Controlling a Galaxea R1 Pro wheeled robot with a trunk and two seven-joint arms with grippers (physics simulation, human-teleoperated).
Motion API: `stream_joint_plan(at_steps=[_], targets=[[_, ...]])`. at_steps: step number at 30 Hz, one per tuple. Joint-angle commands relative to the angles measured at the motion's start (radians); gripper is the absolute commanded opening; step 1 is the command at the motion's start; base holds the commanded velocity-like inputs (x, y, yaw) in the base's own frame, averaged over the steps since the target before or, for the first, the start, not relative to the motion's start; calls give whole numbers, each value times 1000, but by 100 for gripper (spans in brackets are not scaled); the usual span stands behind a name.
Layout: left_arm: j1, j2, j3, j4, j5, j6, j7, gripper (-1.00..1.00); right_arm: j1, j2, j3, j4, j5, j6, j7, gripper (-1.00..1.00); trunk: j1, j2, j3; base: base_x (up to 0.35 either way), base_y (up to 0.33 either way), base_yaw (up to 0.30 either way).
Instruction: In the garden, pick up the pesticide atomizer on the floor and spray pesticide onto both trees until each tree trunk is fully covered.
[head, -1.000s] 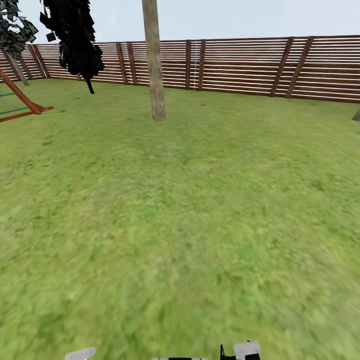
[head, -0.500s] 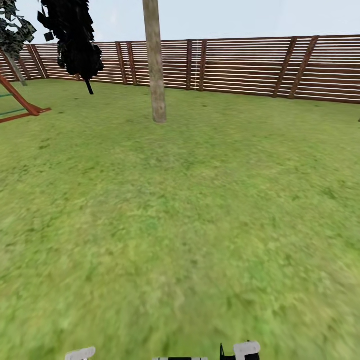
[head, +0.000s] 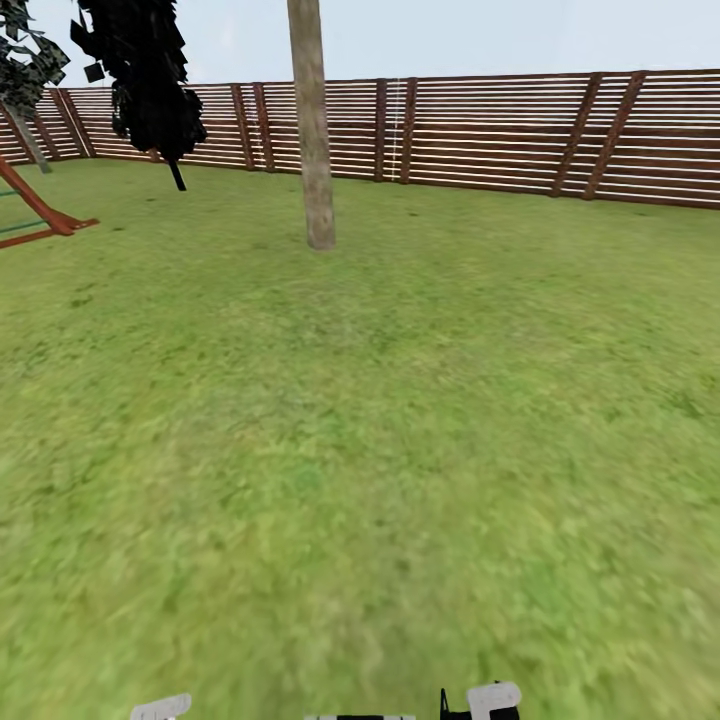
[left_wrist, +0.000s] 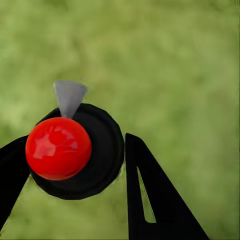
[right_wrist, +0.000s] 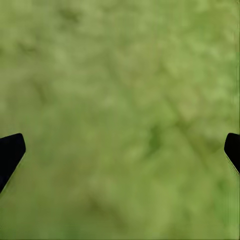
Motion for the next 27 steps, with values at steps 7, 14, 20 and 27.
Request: stream_joint_plan(at_steps=[7,14,20,27], targets=[[-1,0,-6,1,11,-3,-5,-100,-1,0,8,1,4,0,-10,100,0,0,-1,336,94,0],[-1,0,-6,1,11,-3,-5,-100,-1,0,8,1,4,1,-10,100,0,0,-1,336,94,0],[-1,0,-6,1,11,-3,-5,-100,-1,0,8,1,4,0,-10,100,0,0,-1,336,94,0],[-1,-1,-6,1,10,-3,-5,-100,-1,0,8,1,4,0,-10,100,0,0,-1,336,94,0]])
